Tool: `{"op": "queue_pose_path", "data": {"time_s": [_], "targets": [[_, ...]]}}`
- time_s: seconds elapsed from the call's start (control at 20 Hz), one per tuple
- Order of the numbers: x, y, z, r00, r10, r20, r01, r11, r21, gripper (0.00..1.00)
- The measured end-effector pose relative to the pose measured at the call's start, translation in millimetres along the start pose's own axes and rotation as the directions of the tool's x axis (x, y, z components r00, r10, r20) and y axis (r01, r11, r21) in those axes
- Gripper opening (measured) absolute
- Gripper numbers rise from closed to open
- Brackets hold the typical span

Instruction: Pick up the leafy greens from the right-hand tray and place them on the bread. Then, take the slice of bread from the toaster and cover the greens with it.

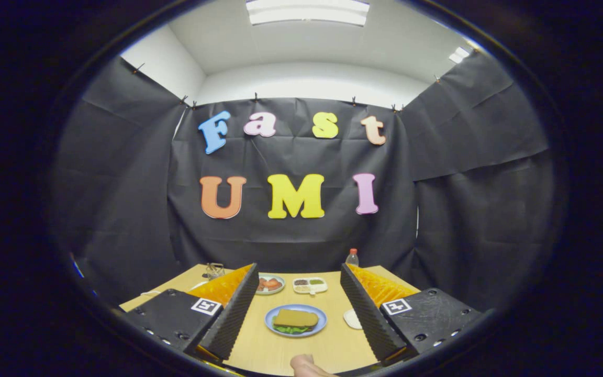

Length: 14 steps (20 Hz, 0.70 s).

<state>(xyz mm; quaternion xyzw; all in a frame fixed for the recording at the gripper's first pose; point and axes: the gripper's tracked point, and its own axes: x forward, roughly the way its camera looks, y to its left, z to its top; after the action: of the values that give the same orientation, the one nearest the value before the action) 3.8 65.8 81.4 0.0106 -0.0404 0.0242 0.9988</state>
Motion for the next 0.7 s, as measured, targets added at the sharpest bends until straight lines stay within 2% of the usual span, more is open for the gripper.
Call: {"op": "queue_pose_path", "data": {"time_s": [0.25,0.5,0.7], "targets": [[-12.5,4.3,-0.2,1.000,0.031,-0.002,-0.031,0.999,-0.007,0.96],[-13.4,-17.2,-3.4,1.000,-0.015,-0.002,0.015,1.000,-0.015,0.96],[-9.9,-33.8,-22.5,0.998,-0.043,-0.038,0.042,0.999,-0.030,0.95]]}}
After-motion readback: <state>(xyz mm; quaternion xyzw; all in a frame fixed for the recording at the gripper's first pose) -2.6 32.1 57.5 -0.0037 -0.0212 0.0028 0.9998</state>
